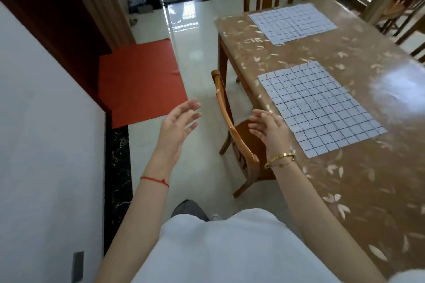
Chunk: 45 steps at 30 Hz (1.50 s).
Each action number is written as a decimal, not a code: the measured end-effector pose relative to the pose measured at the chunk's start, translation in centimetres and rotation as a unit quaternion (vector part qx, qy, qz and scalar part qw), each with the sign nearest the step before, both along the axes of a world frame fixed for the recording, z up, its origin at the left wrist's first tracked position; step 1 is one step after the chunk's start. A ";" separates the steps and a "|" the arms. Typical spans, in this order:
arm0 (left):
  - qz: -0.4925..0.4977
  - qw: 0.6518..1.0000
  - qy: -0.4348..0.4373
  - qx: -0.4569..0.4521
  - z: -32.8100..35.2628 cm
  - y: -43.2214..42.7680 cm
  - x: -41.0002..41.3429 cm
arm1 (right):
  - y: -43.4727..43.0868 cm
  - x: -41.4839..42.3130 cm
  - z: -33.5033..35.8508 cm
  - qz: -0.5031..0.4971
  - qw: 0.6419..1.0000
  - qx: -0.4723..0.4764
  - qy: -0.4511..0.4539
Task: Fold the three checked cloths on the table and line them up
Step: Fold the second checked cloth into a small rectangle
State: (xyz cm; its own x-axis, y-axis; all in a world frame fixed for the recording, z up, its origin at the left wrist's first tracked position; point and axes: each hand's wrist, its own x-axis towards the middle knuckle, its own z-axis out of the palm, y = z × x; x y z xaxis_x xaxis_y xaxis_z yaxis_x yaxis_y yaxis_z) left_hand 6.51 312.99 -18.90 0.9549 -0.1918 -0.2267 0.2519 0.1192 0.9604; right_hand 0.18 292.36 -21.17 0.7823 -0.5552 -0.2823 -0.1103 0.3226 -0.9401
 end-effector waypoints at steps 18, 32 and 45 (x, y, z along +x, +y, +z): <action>-0.320 0.947 0.026 0.009 0.1 -12.9 23.9 | -4.2 11.6 -2.2 -0.326 0.944 0.034 0.026; -0.496 0.866 0.042 0.034 -1.7 -18.9 30.3 | -3.0 13.4 -3.4 -0.471 0.879 0.056 0.048; -0.520 0.852 0.036 0.052 -3.2 -24.9 29.3 | -8.0 12.6 -3.9 -0.498 0.862 0.087 0.043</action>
